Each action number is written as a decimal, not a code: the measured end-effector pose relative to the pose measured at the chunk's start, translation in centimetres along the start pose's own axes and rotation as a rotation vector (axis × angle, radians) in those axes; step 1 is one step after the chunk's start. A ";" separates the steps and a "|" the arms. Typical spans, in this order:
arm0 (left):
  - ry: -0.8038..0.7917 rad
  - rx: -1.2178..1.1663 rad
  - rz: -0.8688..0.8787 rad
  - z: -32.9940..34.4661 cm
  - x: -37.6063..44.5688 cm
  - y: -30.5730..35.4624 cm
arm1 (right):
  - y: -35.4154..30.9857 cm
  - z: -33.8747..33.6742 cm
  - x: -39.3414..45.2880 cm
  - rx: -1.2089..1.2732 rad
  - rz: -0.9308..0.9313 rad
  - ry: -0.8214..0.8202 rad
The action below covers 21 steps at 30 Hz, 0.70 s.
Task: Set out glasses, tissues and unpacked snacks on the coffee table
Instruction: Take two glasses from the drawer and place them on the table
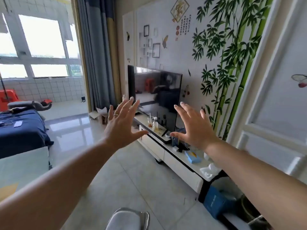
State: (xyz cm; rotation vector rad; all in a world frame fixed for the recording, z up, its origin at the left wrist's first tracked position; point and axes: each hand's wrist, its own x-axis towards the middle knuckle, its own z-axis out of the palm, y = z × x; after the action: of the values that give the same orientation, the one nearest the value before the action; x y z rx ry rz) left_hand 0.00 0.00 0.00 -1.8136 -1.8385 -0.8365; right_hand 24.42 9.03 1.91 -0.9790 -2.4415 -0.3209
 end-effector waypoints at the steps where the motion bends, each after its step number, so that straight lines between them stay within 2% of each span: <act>1: -0.031 -0.030 -0.003 0.9 -0.5 -0.1 | -0.1 1.0 -0.6 0.001 0.016 -0.042; 12: -0.255 -0.139 -0.005 15.9 -6.6 -0.5 | 5.2 13.4 -8.4 -0.027 0.199 -0.381; 21: -0.462 -0.124 -0.003 31.3 -0.3 -0.3 | 17.2 24.8 -5.0 0.057 0.312 -0.473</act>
State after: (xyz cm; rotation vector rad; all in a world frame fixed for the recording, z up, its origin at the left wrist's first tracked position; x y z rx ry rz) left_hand 3.28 20.96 -23.04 -2.2273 -2.0984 -0.5732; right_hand 30.83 27.99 -21.23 -1.5262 -2.6216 0.1021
